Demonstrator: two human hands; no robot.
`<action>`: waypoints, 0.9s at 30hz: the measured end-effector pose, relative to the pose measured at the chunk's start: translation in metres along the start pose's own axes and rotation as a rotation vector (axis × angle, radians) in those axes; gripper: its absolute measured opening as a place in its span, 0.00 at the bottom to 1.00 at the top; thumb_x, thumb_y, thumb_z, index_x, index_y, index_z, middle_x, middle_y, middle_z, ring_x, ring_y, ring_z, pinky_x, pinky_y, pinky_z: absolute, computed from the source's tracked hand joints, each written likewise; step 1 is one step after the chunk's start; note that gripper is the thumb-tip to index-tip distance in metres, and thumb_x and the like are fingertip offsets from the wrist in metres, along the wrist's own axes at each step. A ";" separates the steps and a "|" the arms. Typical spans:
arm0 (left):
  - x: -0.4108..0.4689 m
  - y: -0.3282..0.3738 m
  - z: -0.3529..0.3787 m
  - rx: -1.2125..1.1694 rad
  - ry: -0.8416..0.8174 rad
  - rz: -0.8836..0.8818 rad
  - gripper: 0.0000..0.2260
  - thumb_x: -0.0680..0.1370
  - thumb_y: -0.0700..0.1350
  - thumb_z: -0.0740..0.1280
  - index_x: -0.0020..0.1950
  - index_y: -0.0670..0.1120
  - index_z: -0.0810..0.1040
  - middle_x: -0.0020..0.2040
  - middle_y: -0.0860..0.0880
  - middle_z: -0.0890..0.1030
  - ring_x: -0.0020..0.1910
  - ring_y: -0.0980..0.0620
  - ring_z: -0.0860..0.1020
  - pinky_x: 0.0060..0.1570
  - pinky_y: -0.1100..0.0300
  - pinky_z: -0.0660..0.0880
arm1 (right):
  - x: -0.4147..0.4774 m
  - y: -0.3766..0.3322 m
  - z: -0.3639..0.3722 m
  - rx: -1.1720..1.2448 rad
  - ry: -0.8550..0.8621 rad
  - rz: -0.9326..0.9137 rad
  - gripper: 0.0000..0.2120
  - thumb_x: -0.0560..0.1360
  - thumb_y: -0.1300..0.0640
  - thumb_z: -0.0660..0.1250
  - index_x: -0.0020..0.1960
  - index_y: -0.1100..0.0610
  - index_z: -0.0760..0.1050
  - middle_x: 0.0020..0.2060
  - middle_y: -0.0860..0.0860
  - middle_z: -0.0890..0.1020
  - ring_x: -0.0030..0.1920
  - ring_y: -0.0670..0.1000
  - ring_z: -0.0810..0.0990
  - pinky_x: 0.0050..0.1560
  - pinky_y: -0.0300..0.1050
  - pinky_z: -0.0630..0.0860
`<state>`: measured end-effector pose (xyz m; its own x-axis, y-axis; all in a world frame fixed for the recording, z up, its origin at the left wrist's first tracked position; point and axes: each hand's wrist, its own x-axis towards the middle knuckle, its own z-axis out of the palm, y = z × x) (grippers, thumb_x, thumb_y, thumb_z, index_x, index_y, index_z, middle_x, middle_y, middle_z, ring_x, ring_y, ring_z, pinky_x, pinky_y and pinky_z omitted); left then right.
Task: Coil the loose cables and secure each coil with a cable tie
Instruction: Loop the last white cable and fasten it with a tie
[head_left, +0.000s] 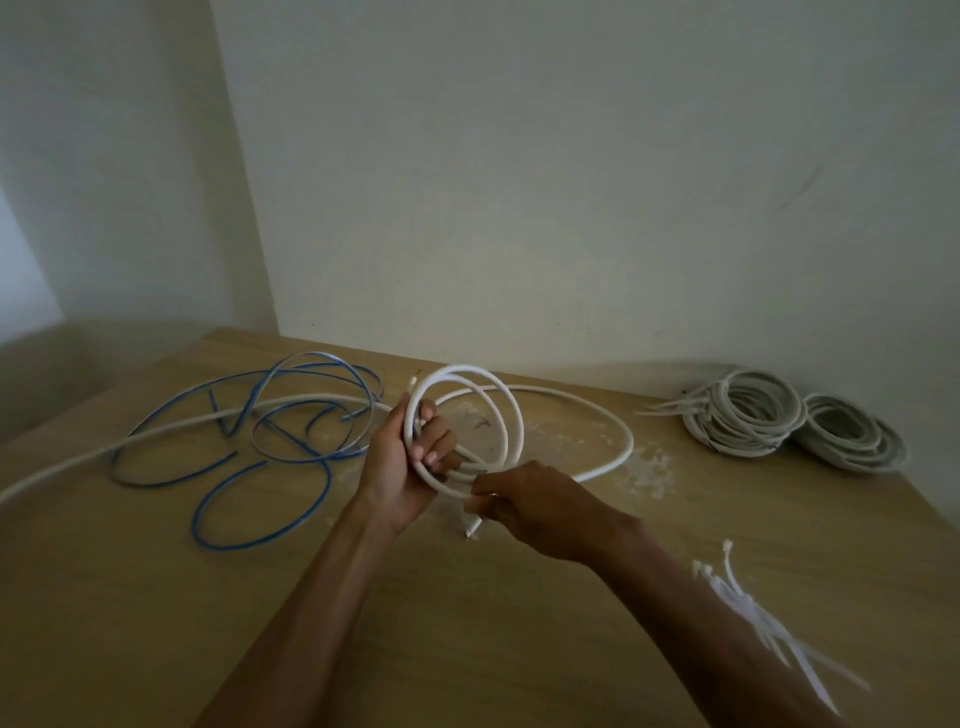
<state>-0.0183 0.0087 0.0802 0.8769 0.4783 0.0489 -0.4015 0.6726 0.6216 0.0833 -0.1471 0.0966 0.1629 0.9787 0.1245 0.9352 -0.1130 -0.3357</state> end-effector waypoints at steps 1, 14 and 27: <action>-0.001 -0.001 0.000 -0.006 -0.010 -0.009 0.19 0.85 0.54 0.54 0.38 0.47 0.69 0.23 0.52 0.60 0.26 0.56 0.60 0.31 0.61 0.54 | 0.001 0.004 0.002 0.034 0.010 0.010 0.12 0.82 0.47 0.64 0.46 0.53 0.81 0.37 0.47 0.82 0.34 0.44 0.78 0.37 0.42 0.74; -0.008 -0.019 0.014 0.059 -0.168 -0.271 0.23 0.84 0.54 0.51 0.30 0.48 0.66 0.20 0.54 0.57 0.20 0.55 0.51 0.19 0.63 0.52 | -0.007 0.047 0.006 0.376 0.485 0.265 0.26 0.83 0.52 0.63 0.78 0.53 0.58 0.46 0.49 0.83 0.39 0.48 0.83 0.40 0.49 0.81; -0.009 -0.020 0.015 0.473 0.021 -0.212 0.16 0.84 0.47 0.53 0.45 0.42 0.76 0.28 0.50 0.62 0.23 0.55 0.60 0.26 0.60 0.64 | -0.017 0.049 -0.006 0.008 0.333 0.086 0.35 0.83 0.65 0.62 0.81 0.41 0.52 0.41 0.48 0.75 0.48 0.54 0.83 0.39 0.51 0.82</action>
<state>-0.0141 -0.0174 0.0797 0.9184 0.3740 -0.1292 -0.0478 0.4291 0.9020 0.1284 -0.1706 0.0839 0.3365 0.8558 0.3929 0.9110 -0.1903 -0.3658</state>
